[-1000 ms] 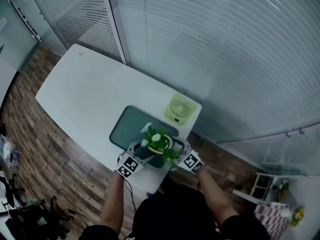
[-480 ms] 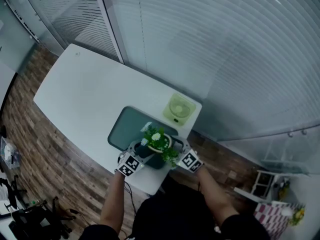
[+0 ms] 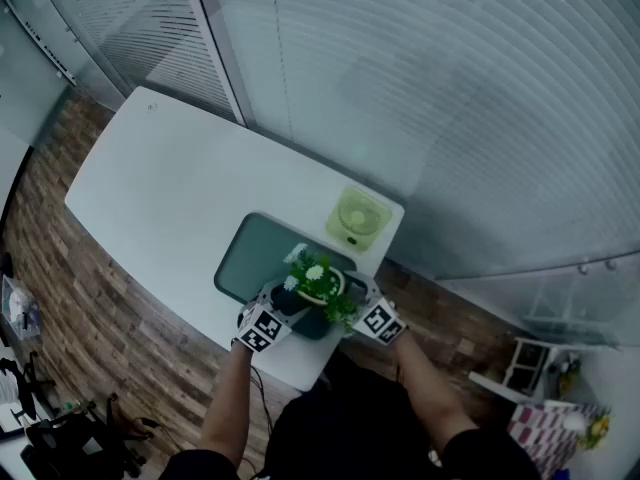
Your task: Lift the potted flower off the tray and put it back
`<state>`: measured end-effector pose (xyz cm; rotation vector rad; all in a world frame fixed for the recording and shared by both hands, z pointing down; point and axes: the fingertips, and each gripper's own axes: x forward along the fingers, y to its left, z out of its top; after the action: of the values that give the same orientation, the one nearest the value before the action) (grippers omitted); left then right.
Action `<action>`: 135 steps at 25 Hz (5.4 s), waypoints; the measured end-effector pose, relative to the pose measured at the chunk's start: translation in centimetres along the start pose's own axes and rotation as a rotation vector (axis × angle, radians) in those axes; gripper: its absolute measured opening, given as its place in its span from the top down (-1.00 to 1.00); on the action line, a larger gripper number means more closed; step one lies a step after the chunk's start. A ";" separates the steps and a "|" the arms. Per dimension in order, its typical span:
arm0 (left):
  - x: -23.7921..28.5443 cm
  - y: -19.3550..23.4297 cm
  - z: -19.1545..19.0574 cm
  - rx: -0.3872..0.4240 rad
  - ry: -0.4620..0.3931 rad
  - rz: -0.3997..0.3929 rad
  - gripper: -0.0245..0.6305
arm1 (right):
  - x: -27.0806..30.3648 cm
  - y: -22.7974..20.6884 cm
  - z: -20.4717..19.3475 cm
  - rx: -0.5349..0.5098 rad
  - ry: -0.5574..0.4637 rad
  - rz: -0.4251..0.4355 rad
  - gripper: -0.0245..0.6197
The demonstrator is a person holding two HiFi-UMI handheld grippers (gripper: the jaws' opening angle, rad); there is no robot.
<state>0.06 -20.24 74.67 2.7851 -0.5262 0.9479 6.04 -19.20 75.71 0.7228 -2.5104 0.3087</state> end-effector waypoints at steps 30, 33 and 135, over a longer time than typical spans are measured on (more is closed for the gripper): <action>-0.7 0.1 -0.6 -0.110 -0.075 0.065 0.03 | -0.7 -0.8 -0.6 0.023 -0.020 -0.050 -0.23; -1.7 0.5 -0.6 -0.159 -0.105 0.105 0.03 | -1.8 -1.2 -0.5 0.023 -0.019 -0.071 -0.23; -23.3 -20.4 11.7 -0.118 -0.578 0.353 0.91 | -25.5 17.3 9.2 0.072 -0.470 -0.363 0.91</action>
<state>-2.93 2.14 50.48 2.8815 -1.1352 0.1158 11.42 3.07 53.20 1.3932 -2.7271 0.1067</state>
